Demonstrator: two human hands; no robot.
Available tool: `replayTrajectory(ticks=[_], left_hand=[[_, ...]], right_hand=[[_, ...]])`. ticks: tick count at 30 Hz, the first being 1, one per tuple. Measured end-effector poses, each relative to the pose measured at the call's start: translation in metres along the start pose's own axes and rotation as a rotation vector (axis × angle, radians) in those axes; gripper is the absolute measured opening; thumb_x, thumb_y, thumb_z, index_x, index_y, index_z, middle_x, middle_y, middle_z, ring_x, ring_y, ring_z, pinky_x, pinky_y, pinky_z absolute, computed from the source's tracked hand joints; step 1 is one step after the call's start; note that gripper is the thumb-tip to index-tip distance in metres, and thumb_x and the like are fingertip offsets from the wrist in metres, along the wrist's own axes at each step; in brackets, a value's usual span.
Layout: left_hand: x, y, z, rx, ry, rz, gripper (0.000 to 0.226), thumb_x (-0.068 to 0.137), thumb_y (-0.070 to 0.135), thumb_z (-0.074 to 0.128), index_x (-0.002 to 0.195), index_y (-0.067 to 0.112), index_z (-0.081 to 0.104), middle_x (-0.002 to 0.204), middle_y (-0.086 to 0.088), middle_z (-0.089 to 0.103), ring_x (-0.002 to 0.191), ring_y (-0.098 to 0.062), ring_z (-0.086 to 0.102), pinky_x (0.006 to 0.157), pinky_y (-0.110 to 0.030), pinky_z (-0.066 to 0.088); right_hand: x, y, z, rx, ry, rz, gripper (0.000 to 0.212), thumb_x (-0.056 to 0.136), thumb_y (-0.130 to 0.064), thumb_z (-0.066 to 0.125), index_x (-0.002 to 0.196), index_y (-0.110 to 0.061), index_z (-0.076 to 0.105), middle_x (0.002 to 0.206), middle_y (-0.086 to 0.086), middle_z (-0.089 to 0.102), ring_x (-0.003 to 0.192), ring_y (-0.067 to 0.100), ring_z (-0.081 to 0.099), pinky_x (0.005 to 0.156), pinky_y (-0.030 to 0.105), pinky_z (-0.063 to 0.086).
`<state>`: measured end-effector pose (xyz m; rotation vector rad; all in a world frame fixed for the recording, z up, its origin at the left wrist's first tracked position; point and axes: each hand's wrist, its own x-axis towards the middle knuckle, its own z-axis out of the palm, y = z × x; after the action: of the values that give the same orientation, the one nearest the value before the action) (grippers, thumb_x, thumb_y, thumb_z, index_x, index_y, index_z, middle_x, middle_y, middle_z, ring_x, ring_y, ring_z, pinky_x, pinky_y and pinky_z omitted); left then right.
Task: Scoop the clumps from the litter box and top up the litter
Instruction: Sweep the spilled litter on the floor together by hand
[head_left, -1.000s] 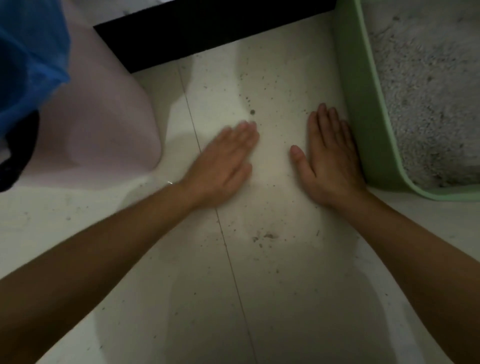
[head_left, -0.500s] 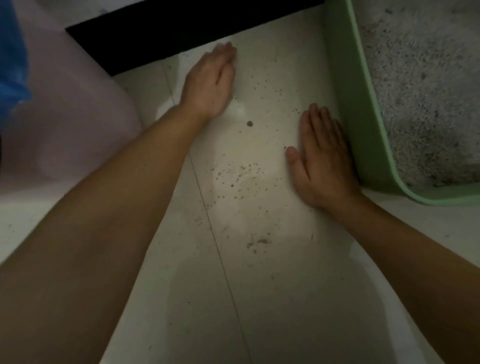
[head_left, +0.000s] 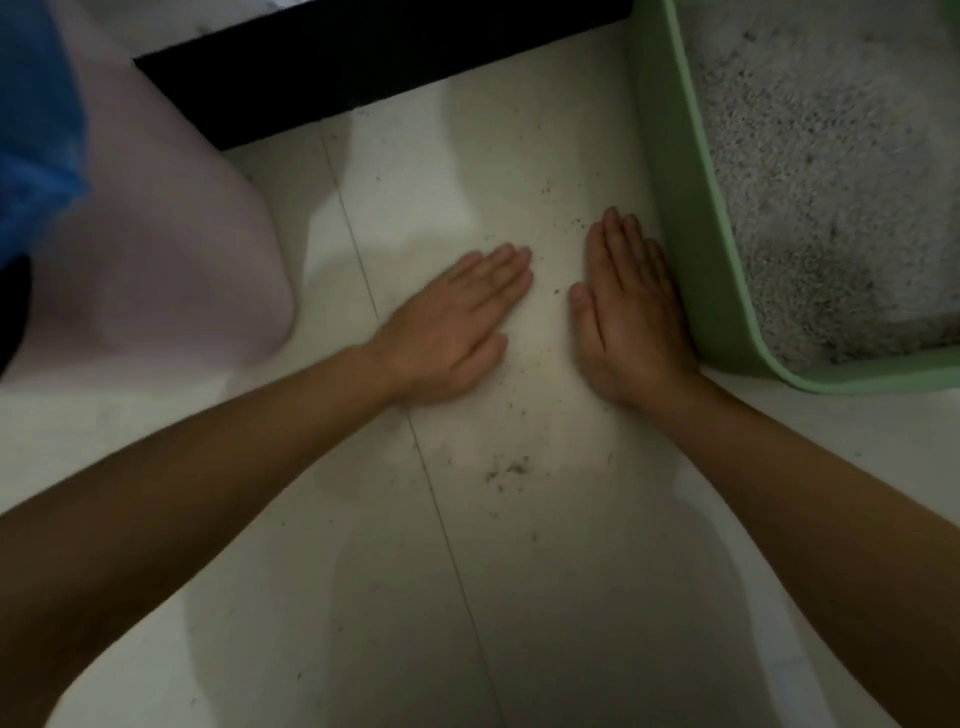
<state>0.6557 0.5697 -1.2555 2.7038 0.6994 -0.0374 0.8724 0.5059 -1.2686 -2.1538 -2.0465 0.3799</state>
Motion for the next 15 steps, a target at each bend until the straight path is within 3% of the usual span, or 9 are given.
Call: replayTrajectory(ticks=[5, 8, 12, 15], left_hand=[[-0.051, 0.045, 0.021, -0.065, -0.011, 0.108, 0.063, 0.098, 0.031, 0.036, 0.149, -0.003, 0.024, 0.159, -0.019, 0.017, 0.149, -0.028, 0.011, 0.12, -0.046, 0.016], [-0.069, 0.066, 0.019, -0.155, 0.032, 0.083, 0.064, 0.097, 0.026, 0.044, 0.147, -0.01, 0.024, 0.157, -0.026, 0.015, 0.148, -0.033, 0.011, 0.118, -0.049, 0.021], [-0.113, 0.078, 0.014, -0.195, 0.233, -0.266, 0.064, 0.097, 0.029, 0.035, 0.147, -0.01, 0.021, 0.158, -0.025, 0.013, 0.149, -0.033, 0.009, 0.12, -0.047, 0.018], [-0.161, 0.083, 0.019, -0.206, 0.37, -0.623, 0.062, 0.098, 0.029, 0.03, 0.151, -0.002, 0.02, 0.16, -0.015, 0.013, 0.149, -0.024, 0.009, 0.121, -0.043, 0.014]], right_hand=[[0.0, 0.002, 0.0, 0.091, 0.026, -0.013, 0.062, 0.103, -0.037, 0.02, 0.157, -0.007, 0.012, 0.164, 0.012, 0.009, 0.152, 0.023, 0.004, 0.123, 0.04, 0.004], [0.012, 0.001, -0.003, 0.067, -0.002, 0.002, 0.064, 0.103, -0.042, 0.018, 0.157, -0.007, 0.011, 0.164, 0.013, 0.007, 0.152, 0.026, 0.003, 0.123, 0.04, 0.002], [0.044, -0.019, -0.015, 0.16, -0.111, -0.034, 0.066, 0.104, -0.046, 0.016, 0.157, -0.01, 0.002, 0.165, 0.009, -0.002, 0.152, 0.02, -0.002, 0.123, 0.035, -0.001], [0.037, -0.052, -0.014, 0.133, -0.24, -0.259, 0.068, 0.103, -0.046, 0.015, 0.157, -0.006, 0.001, 0.165, 0.013, 0.001, 0.152, 0.023, -0.001, 0.123, 0.034, -0.002]])
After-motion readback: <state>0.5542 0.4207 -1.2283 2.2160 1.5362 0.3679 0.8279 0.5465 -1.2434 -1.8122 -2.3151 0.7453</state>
